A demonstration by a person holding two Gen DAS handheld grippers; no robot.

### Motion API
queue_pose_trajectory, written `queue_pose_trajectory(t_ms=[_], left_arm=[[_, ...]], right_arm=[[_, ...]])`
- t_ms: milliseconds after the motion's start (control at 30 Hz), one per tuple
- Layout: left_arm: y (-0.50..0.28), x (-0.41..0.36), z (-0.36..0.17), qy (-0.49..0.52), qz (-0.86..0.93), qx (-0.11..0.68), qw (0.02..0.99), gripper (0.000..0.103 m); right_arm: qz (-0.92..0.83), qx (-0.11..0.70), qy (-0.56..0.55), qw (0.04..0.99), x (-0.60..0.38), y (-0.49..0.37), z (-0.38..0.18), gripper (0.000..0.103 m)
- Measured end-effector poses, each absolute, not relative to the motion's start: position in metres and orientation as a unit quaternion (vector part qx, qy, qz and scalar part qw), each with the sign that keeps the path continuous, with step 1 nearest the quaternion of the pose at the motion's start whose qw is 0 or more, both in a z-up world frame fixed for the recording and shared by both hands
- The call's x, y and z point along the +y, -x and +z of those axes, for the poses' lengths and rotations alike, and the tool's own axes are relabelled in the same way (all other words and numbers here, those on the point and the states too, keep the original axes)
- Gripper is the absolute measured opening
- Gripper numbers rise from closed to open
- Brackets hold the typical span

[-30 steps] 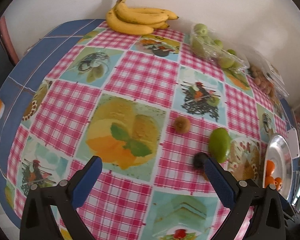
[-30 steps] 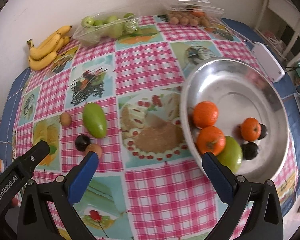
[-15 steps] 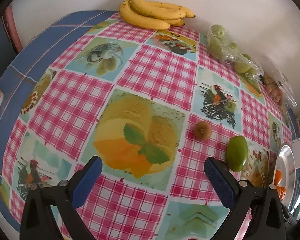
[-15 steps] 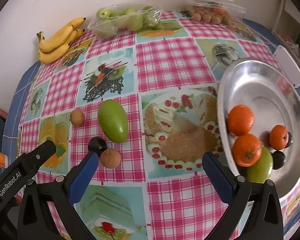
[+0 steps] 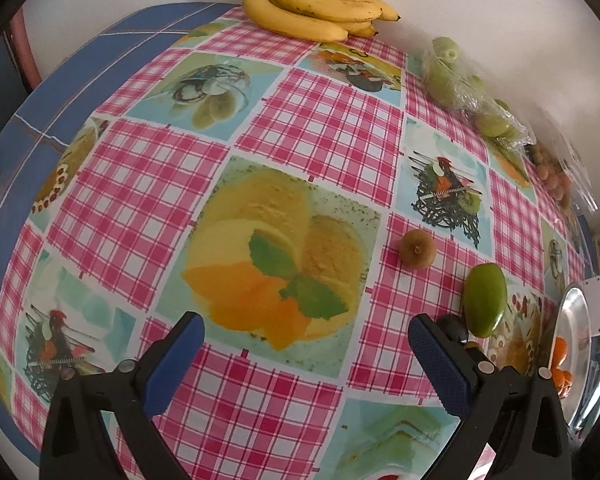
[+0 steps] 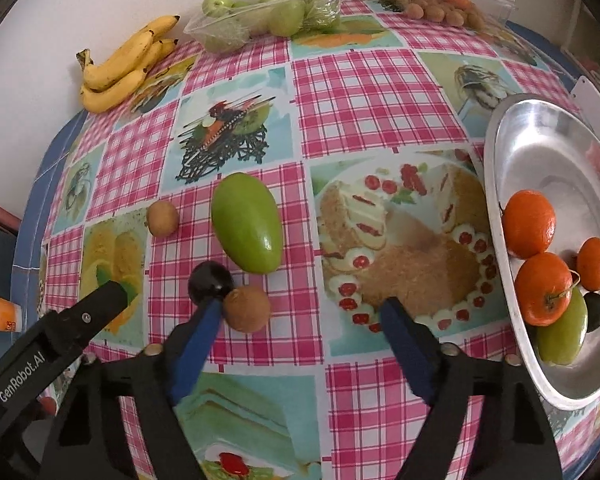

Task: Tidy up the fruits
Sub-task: 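Close the right gripper on a brown kiwi while the left moves toward a dark plum, then grasp the dark plum with the left gripper while the right lifts the kiwi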

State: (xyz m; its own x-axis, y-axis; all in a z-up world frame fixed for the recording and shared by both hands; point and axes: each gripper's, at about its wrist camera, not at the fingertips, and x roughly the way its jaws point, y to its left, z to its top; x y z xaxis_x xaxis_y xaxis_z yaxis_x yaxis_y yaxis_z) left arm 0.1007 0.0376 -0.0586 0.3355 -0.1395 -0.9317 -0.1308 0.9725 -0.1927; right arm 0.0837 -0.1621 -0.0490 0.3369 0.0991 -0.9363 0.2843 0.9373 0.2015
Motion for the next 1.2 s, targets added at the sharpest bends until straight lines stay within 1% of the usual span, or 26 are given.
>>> queue_pose_trajectory(t_ms=[133, 200, 233, 300, 333, 500, 567, 867, 1067, 1100, 1133, 1200], left_arm=[[-0.101, 0.041, -0.059, 0.125, 0.000, 0.577, 0.807, 0.103], [-0.101, 0.041, -0.059, 0.125, -0.001, 0.577, 0.807, 0.103], [-0.101, 0.040, -0.058, 0.124, -0.002, 0.577, 0.807, 0.103], [-0.100, 0.039, -0.058, 0.123, -0.004, 0.577, 0.807, 0.103], [-0.100, 0.038, -0.058, 0.123, -0.005, 0.578, 0.807, 0.103], [-0.102, 0.037, -0.059, 0.125, -0.007, 0.582, 0.804, 0.103], [-0.102, 0.036, -0.060, 0.126, -0.009, 0.583, 0.803, 0.103], [-0.104, 0.026, -0.059, 0.137, -0.031, 0.590, 0.795, 0.103], [-0.103, -0.001, -0.054, 0.114, -0.072, 0.579, 0.804, 0.101], [-0.103, -0.007, -0.054, 0.113, -0.082, 0.578, 0.804, 0.099], [-0.103, -0.009, -0.054, 0.112, -0.088, 0.578, 0.804, 0.095], [-0.103, -0.017, -0.054, 0.110, -0.102, 0.577, 0.803, 0.092]], right_arm=[[-0.049, 0.568, -0.172, 0.803, -0.163, -0.084, -0.048, 0.066], [-0.045, 0.566, -0.176, 0.804, -0.164, -0.084, -0.047, 0.056], [-0.044, 0.566, -0.177, 0.804, -0.164, -0.083, -0.047, 0.053], [-0.042, 0.565, -0.179, 0.805, -0.164, -0.082, -0.047, 0.045], [-0.041, 0.564, -0.179, 0.805, -0.164, -0.082, -0.047, 0.044], [-0.042, 0.563, -0.186, 0.804, -0.168, -0.082, -0.048, 0.029], [-0.043, 0.563, -0.191, 0.803, -0.169, -0.081, -0.048, 0.027], [-0.059, 0.560, -0.200, 0.802, -0.187, -0.075, -0.042, 0.027], [-0.077, 0.554, -0.201, 0.804, -0.205, -0.068, -0.032, 0.027], [-0.079, 0.554, -0.200, 0.804, -0.208, -0.068, -0.031, 0.027], [-0.082, 0.553, -0.198, 0.805, -0.211, -0.067, -0.029, 0.027], [-0.084, 0.552, -0.195, 0.806, -0.214, -0.064, -0.027, 0.027]])
